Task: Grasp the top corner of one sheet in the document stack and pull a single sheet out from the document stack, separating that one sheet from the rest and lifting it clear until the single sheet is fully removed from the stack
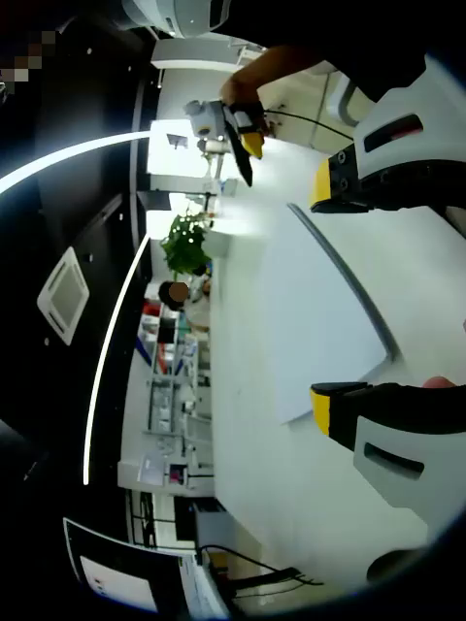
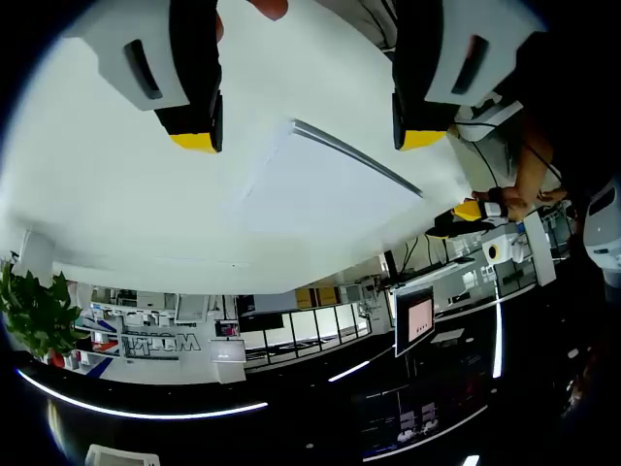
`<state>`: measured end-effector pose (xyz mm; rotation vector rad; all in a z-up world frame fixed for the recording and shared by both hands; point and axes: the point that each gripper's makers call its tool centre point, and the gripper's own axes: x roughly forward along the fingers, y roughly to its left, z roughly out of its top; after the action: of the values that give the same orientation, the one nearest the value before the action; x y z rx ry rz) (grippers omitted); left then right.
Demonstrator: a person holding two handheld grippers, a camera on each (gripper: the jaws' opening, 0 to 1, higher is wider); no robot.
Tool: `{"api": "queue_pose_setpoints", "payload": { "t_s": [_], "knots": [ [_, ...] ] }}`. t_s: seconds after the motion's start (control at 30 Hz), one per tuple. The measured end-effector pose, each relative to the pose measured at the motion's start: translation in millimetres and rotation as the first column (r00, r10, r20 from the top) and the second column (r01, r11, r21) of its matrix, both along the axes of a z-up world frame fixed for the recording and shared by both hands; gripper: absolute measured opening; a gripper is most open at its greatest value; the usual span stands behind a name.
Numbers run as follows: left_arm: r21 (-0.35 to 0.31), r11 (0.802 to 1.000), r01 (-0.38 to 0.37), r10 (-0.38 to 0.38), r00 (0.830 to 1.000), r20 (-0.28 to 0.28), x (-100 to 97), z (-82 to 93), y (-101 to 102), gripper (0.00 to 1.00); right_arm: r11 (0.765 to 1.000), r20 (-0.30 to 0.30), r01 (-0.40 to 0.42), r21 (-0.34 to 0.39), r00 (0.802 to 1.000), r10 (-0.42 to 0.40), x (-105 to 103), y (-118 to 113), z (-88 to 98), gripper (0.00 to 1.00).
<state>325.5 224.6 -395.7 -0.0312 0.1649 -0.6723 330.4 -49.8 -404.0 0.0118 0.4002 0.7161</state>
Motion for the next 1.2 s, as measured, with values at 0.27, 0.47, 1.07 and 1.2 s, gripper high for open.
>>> {"api": "queue_pose_setpoints", "payload": {
  "t_s": [0.27,0.47,1.07,1.2],
  "knots": [
    [0.055,0.998,0.013,-0.015,1.000,0.024,-1.1,-0.4,1,0.64,0.999,0.006,-0.025,-0.034,1.000,0.025,3,6,-2.8,0.66],
    [0.041,0.999,0.020,-0.020,1.000,0.002,-0.6,-7.9,3,0.58,0.998,-0.009,-0.031,-0.052,0.999,0.031,4,11,-11.8,0.65],
    [0.151,0.970,0.193,-0.202,0.978,0.050,5.8,2.7,-24,0.61,0.995,-0.030,-0.034,-0.092,0.999,0.032,13,9,-26.9,0.65],
    [0.174,0.962,0.209,-0.218,0.976,0.032,11.6,-1.0,-27,0.61,0.995,-0.030,-0.029,-0.100,0.999,0.026,15,6,-27.6,0.65]
  ]
}}
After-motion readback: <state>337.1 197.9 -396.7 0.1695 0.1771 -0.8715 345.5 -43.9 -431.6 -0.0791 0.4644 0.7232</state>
